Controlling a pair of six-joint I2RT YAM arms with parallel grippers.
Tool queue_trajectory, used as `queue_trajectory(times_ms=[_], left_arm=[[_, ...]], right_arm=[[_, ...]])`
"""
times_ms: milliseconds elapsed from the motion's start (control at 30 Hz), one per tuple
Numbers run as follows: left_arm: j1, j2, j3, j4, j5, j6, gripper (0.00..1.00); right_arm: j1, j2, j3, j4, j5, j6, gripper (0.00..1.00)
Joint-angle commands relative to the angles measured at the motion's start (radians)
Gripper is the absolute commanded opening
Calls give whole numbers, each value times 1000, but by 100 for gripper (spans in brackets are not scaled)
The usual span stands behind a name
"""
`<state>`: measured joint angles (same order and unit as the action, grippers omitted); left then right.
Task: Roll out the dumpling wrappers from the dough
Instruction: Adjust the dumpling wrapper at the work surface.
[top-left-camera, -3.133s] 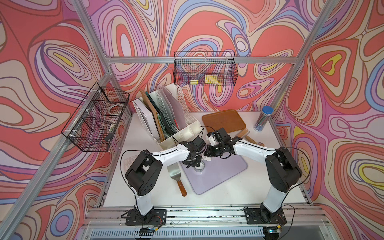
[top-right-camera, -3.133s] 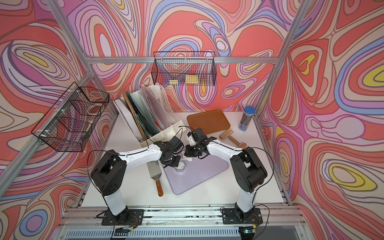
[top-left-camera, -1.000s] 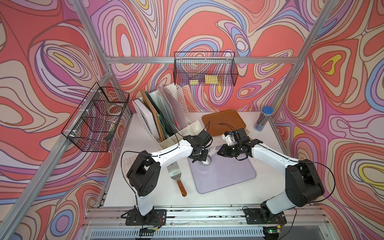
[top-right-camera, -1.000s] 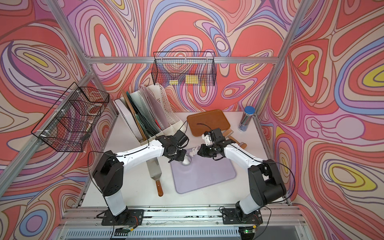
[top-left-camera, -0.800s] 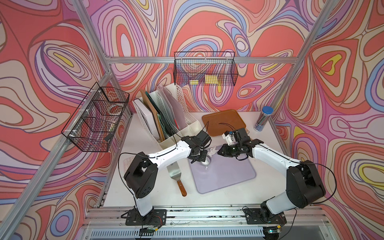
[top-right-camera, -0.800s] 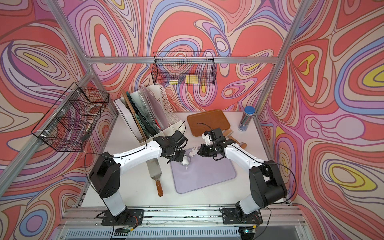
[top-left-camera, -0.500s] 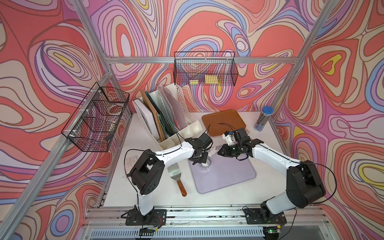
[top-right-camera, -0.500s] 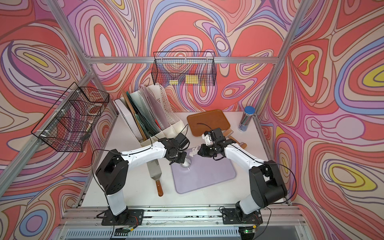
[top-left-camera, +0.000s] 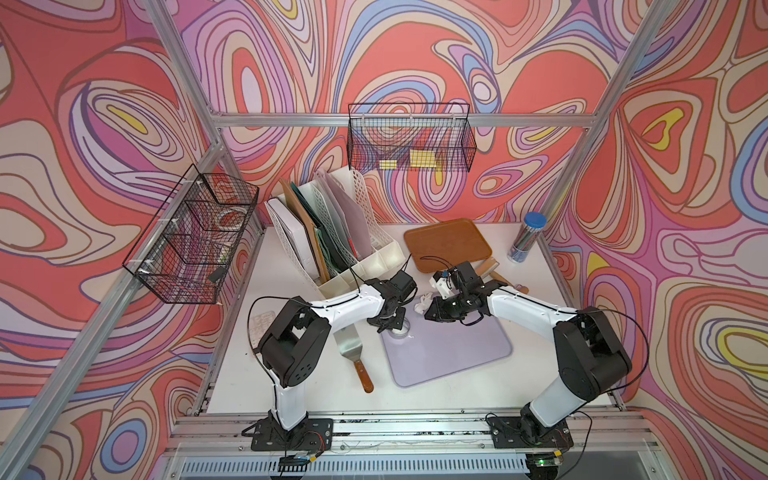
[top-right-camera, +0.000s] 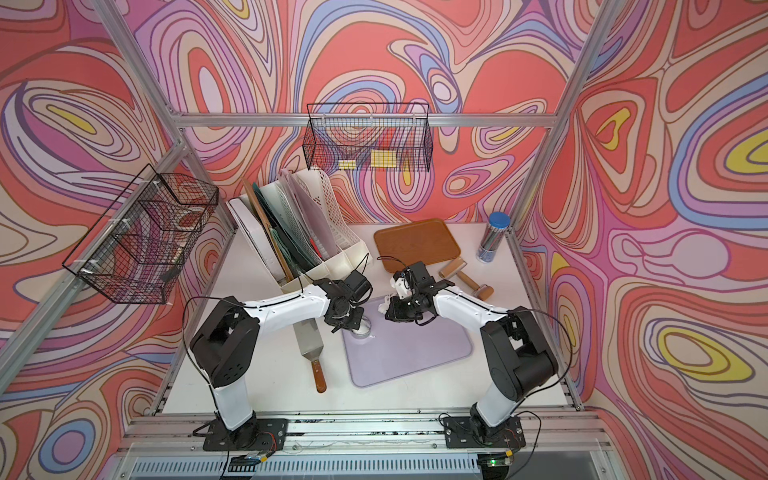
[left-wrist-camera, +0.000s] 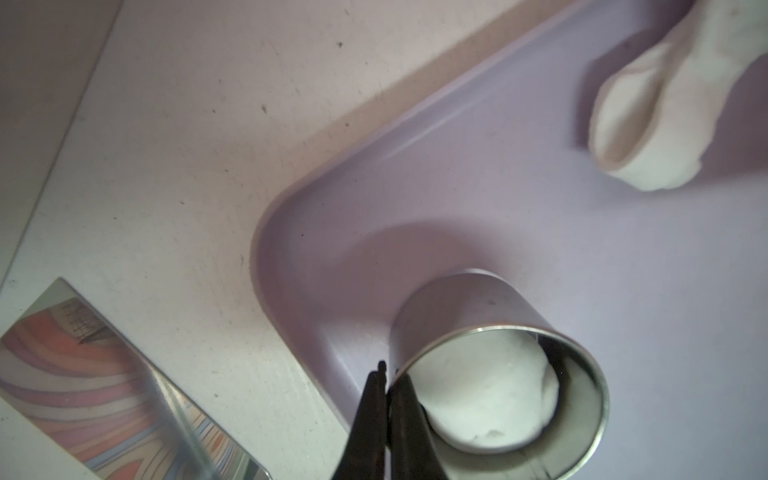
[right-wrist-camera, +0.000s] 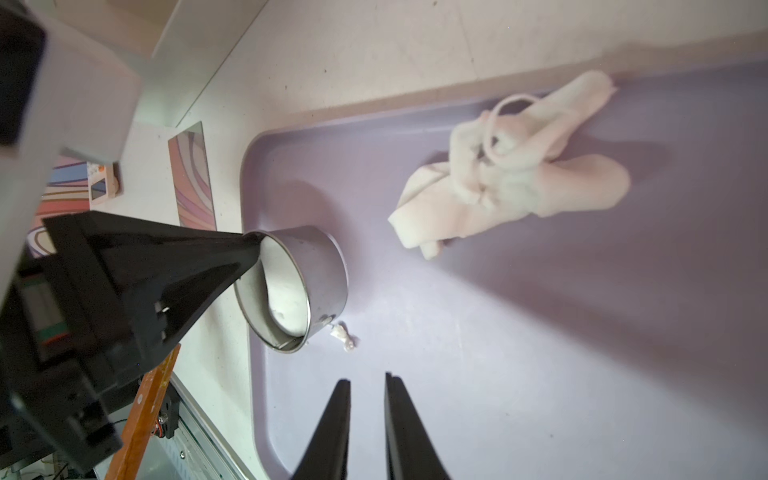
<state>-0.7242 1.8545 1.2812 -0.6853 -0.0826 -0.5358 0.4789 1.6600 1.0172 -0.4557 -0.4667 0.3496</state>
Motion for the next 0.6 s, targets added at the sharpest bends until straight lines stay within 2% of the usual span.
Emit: queue_trajectory(times_ms=[0, 133, 233, 400, 567], left_arm=[[33, -20, -30, -39, -34, -13, 0], [33, -21, -54, 7, 44, -17, 0], [34, -27, -58, 17, 68, -21, 0], [34, -99, -49, 16, 102, -22, 0], [34, -163, -48, -3, 94, -23, 0]], right_arm=[[22, 25, -2, 70, -33, 32, 20], [42, 52, -38, 188, -114, 101, 20], [53, 70, -39, 207, -104, 120, 20], [53, 49, -46, 181, -45, 102, 20], [54, -43, -30, 102, 45, 73, 21]])
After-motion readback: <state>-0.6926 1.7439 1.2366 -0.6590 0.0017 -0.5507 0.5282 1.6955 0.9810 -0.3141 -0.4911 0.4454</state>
